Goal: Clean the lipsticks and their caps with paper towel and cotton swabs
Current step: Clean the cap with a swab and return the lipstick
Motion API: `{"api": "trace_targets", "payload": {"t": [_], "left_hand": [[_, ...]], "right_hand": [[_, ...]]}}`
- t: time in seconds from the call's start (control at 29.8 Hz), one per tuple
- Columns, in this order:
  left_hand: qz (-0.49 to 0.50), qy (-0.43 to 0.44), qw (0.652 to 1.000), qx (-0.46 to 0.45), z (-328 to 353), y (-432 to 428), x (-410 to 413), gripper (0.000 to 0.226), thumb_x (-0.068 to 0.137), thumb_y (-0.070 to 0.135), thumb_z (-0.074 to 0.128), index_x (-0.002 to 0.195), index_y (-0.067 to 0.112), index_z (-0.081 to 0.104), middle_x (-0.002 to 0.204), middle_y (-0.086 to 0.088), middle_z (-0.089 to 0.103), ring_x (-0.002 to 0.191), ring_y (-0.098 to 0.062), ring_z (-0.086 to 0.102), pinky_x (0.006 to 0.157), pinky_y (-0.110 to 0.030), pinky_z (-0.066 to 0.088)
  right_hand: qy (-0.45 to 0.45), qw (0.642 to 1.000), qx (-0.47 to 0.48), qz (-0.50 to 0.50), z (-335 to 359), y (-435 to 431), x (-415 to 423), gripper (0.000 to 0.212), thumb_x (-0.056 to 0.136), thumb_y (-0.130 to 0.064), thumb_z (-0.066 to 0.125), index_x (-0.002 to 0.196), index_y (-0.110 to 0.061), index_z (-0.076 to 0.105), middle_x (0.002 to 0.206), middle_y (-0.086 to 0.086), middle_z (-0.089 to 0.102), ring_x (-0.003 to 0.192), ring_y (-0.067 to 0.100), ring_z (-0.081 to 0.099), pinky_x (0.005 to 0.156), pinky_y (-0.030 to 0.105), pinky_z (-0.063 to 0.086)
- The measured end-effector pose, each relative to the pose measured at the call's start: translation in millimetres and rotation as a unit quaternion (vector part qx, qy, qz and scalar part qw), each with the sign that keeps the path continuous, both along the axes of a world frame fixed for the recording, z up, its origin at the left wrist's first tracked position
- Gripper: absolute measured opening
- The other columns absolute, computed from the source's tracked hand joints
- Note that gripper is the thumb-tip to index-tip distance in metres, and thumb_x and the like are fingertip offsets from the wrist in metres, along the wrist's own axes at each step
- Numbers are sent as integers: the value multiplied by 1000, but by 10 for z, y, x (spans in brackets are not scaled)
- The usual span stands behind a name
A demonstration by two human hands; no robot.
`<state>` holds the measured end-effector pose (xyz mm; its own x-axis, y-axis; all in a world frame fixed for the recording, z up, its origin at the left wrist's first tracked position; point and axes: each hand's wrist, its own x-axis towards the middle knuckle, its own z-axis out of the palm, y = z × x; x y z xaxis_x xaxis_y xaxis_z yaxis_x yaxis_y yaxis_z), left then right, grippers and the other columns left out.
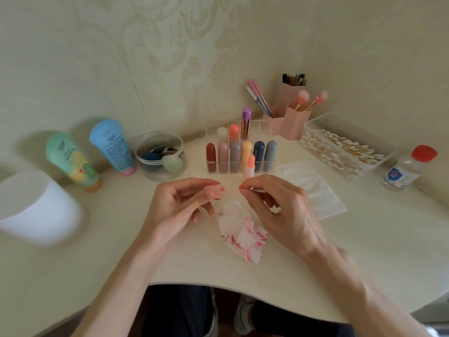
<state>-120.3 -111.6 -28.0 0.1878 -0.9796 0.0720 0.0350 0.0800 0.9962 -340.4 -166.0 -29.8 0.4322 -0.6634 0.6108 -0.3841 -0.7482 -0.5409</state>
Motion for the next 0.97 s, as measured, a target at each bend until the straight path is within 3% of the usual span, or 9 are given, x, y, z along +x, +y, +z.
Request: {"api": "trace_targets", "payload": {"t": [0.1, 0.23, 0.37, 0.54, 0.77, 0.97], "left_hand": [[-11, -6, 1000, -2, 0, 0, 0, 26, 84, 14, 74, 103, -3, 77, 92, -13, 80, 62, -21, 65, 48, -20, 43], [-13, -11, 1000, -11, 21, 5, -9, 23, 81, 10, 77, 101, -1, 78, 91, -13, 80, 66, -20, 69, 56, -23, 52], [3, -3, 1000, -16, 32, 10, -15, 26, 79, 5, 77, 104, -4, 76, 89, -15, 80, 70, -20, 73, 65, -23, 59], [32, 2, 999, -16, 41, 16, -29, 26, 73, 15, 80, 97, 7, 79, 87, -12, 80, 70, -21, 74, 72, -24, 61], [38, 6, 999, -24, 48, 23, -35, 25, 73, 16, 79, 97, 9, 78, 86, -11, 80, 69, -19, 73, 70, -23, 60], [34, 3, 999, -21, 44, 21, -33, 24, 73, 13, 79, 97, 8, 78, 85, -8, 80, 66, -16, 73, 68, -21, 58]], "right_hand": [[14, 999, -33, -9, -30, -9, 9, 6, 101, -12, 72, 104, -9, 75, 93, -7, 71, 73, -7, 51, 67, 16, 46], [24, 999, -35, -14, -56, -9, 13, 8, 102, -15, 70, 105, -11, 75, 90, -7, 70, 70, -1, 50, 64, 20, 48], [37, 999, -29, -8, -47, 18, 33, 9, 102, -17, 69, 104, -12, 75, 86, -14, 63, 68, -7, 47, 65, 13, 43], [47, 999, -5, 20, -30, 42, 53, 10, 103, -18, 67, 106, -12, 74, 85, -20, 54, 68, -5, 49, 67, 10, 39], [34, 998, 30, 41, 2, 79, 73, 12, 104, -20, 64, 105, -11, 72, 74, -32, 45, 64, -2, 50, 65, 9, 35], [22, 998, 46, 41, 2, 97, 81, 10, 105, -19, 63, 105, -12, 70, 74, -27, 47, 63, 2, 50, 64, 10, 36]]}}
